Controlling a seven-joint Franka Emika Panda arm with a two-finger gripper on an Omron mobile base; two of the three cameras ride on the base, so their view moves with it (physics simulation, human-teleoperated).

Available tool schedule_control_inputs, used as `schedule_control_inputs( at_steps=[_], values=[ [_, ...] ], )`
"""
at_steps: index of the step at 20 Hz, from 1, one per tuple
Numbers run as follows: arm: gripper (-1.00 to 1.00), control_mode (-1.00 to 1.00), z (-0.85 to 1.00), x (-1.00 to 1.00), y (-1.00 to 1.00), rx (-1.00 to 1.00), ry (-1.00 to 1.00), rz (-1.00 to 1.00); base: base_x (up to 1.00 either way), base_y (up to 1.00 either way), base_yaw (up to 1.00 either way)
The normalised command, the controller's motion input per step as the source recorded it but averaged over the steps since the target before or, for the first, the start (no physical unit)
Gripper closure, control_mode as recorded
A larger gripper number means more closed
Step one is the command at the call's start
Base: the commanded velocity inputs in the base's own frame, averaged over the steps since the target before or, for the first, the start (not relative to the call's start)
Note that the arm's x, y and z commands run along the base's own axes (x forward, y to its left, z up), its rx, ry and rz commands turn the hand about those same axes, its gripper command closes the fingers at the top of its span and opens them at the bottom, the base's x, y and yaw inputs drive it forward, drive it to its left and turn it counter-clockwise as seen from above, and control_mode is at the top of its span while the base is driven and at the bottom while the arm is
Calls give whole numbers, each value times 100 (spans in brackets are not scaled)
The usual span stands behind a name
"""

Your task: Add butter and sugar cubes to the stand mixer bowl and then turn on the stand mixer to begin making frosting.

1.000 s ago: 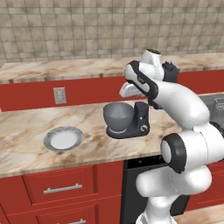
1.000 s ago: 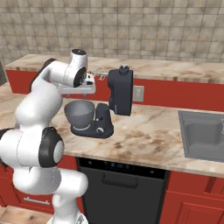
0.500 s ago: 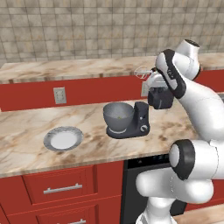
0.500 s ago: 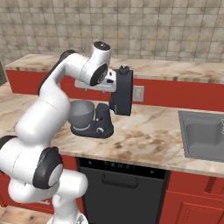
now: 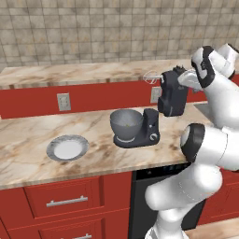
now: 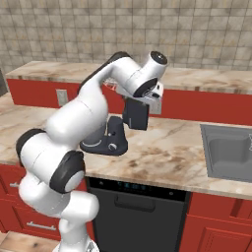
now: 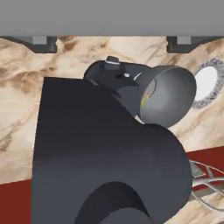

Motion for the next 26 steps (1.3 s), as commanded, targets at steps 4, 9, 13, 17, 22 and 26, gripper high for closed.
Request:
schedule_control_inputs(
  at_steps=[4,9,13,17,22,26],
  values=[
    [-100,-100,0,55,-83,23,-5,-1,0,0,0],
    [-100,-100,6,35,-79,21,-4,0,0,0,0],
    [-100,-100,1,36,-45,19,0,0,0,0,0],
    [-100,-100,0,53,-2,18,0,0,0,0,0],
    [-100,-100,-11,44,31,17,0,0,0,0,0],
    [-100,-100,-15,4,58,14,0,0,0,0,0]
  ],
)
